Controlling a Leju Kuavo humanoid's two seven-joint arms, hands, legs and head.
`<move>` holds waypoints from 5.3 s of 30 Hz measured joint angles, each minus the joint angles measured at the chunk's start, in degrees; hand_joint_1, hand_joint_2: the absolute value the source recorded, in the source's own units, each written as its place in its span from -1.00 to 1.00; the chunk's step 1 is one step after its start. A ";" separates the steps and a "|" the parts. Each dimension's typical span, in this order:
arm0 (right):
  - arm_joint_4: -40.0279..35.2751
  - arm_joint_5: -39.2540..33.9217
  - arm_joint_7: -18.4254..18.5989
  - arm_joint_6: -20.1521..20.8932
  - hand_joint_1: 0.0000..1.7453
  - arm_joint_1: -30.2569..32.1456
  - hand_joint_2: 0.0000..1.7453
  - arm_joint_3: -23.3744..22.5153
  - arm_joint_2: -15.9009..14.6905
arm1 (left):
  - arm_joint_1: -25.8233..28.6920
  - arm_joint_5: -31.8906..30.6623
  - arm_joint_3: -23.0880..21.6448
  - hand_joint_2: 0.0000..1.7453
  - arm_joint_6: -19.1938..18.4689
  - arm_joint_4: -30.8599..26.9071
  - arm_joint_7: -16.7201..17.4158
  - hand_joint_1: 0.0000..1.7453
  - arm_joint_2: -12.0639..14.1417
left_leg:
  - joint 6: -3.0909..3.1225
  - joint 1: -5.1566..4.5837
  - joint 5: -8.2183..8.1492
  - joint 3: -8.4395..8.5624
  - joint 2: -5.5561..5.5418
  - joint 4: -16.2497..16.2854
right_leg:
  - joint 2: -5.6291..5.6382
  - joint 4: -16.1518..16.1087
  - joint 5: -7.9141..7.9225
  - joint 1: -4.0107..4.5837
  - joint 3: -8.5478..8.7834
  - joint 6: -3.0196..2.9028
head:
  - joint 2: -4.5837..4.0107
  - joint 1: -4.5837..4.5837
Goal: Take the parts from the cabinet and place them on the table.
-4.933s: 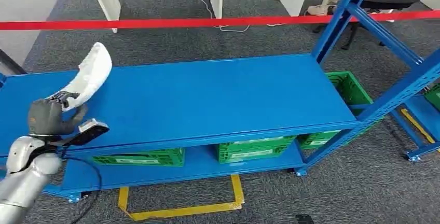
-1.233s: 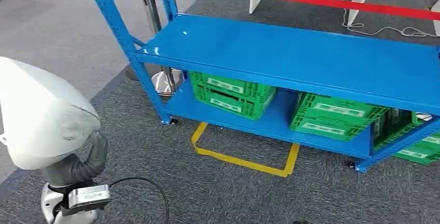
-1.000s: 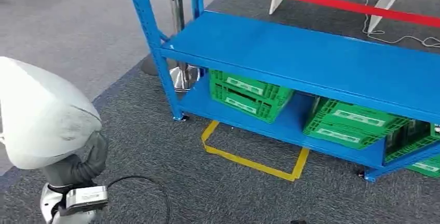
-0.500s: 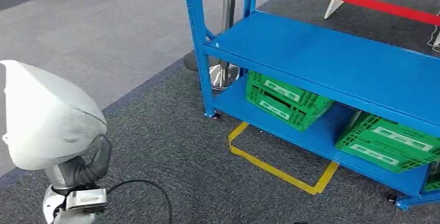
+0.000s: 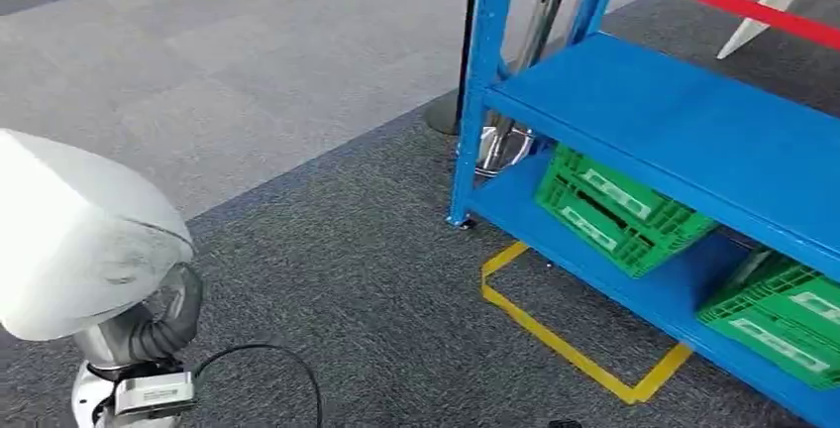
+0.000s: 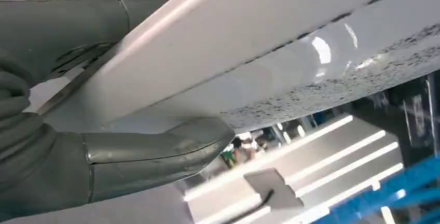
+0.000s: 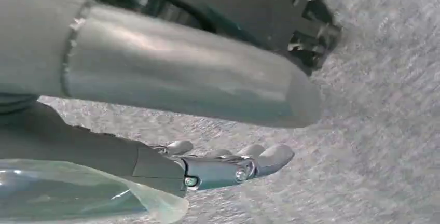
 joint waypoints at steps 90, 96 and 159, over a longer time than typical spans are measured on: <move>0.00 2.23 0.44 0.37 -1.00 0.00 -1.00 1.22 0.48 | 0.14 2.01 0.98 1.00 1.14 0.20 -0.52 1.00 0.31 | -0.82 -1.00 -0.51 -0.44 2.27 1.27 | -3.57 -0.83 2.22 0.81 -0.41 -1.53 | 0.00 -0.68; -0.07 2.43 0.35 0.37 -1.00 0.07 -1.00 1.25 0.48 | 0.10 1.81 1.38 1.00 1.00 0.20 -0.52 1.00 0.22 | 0.76 -0.13 -0.04 0.03 -2.01 0.25 | 2.96 10.54 -4.30 0.27 -5.56 -0.03 | 0.00 -0.29; -0.04 4.28 1.03 0.74 -1.00 0.13 -1.00 1.29 0.70 | 0.47 5.79 2.99 1.00 1.83 -0.42 -3.06 1.00 -0.46 | 0.86 0.15 0.40 -0.31 -3.29 0.25 | 3.35 16.58 -6.13 0.29 -8.64 0.42 | 0.00 -0.11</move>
